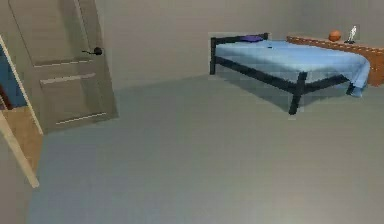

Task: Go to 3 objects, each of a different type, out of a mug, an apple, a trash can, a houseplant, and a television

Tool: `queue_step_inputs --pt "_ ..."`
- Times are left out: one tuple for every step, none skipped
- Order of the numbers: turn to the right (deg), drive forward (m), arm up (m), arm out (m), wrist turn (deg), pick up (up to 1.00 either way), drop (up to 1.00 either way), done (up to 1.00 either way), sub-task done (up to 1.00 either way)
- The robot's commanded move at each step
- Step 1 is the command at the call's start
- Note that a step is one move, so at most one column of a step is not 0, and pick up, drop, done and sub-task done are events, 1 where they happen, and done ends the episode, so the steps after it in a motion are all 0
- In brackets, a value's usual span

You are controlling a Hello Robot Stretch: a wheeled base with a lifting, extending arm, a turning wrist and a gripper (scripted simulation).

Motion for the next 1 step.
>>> queue_step_inputs --pt "42.0 0.0 0.0 0.0 0.0 0.0 0.0 0.0 0.0"
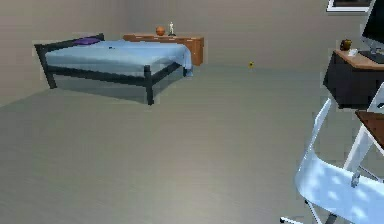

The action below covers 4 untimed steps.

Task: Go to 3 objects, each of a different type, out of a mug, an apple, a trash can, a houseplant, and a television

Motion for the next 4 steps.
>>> queue_step_inputs --pt "0.0 0.95 0.0 0.0 0.0 0.0 0.0 0.0 0.0" --pt "36.0 0.0 0.0 0.0 0.0 0.0 0.0 0.0 0.0" --pt "0.0 1.0 0.0 0.0 0.0 0.0 0.0 0.0 0.0" --pt "3.0 0.0 0.0 0.0 0.0 0.0 0.0 0.0 0.0"
